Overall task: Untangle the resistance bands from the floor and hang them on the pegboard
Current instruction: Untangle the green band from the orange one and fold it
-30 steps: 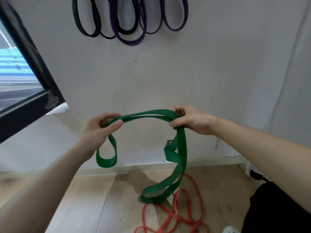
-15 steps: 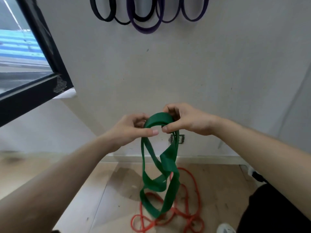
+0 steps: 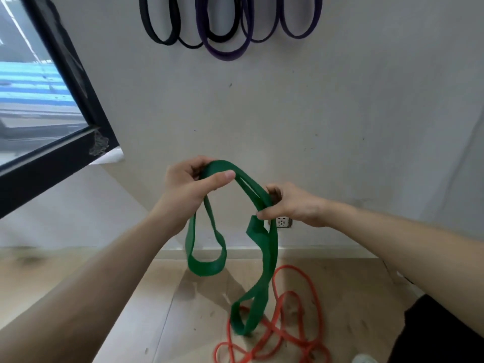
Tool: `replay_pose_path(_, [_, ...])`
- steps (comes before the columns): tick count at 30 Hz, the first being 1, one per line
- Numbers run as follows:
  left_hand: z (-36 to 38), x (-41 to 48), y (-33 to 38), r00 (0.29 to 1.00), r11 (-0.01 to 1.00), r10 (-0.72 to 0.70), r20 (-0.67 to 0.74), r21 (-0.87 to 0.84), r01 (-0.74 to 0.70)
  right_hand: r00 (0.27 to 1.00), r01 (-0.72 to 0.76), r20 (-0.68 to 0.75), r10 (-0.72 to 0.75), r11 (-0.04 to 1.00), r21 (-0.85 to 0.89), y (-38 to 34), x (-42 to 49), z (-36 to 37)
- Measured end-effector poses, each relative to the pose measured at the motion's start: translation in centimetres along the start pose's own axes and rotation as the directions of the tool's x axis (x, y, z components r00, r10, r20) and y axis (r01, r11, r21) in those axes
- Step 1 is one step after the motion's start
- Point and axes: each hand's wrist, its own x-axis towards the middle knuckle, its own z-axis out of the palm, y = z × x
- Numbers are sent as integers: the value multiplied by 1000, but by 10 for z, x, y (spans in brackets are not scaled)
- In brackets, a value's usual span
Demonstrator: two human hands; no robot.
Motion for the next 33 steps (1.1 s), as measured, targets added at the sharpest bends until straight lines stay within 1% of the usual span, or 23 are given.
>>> replay_pose_path(3, [-13,-1,-5,998,999,-33,-44,11,34,1000,27,-18,-25,997,74,-4,3,0])
replay_pose_path(5, [-24,-1,-11,995,996,-92,-42,9,93,998,52,-41,-47,990,131,-11,2,-2])
replay_pose_path(7, [-35,-2,-17,988,987,-157,10,35,156,997,68,-60,-57,976,207,-16,0,-7])
replay_pose_path(9, [-40,-5,-22,974,975,-203,104,117,190,996,77,-61,-64,969,236,-21,-3,-11])
replay_pose_path(11, [-36,-8,-24,949,960,-244,202,185,208,996,87,-49,-79,975,206,-25,-5,-11])
replay_pose_path(13, [-26,-10,-24,930,959,-253,268,194,205,996,92,-17,-91,982,164,-30,-7,-7])
replay_pose_path(16, [-8,-11,-23,929,971,-210,305,175,162,995,80,48,-85,993,83,-35,-8,2])
replay_pose_path(19, [3,-13,-20,938,981,-133,319,176,80,995,77,57,-78,997,24,-35,-8,7])
replay_pose_path(23, [6,-11,-18,963,980,-111,244,186,66,997,71,44,-71,997,-1,-31,-8,5])
replay_pose_path(28, [5,-8,-19,985,969,-148,90,214,126,996,42,-74,-48,997,-69,-18,-8,-13])
replay_pose_path(30, [4,-8,-20,988,966,-153,34,218,142,997,32,-63,-38,996,-86,-13,-10,-14])
replay_pose_path(33, [3,-7,-20,991,966,-128,-30,221,131,1000,3,3,-2,996,-88,-2,-10,0])
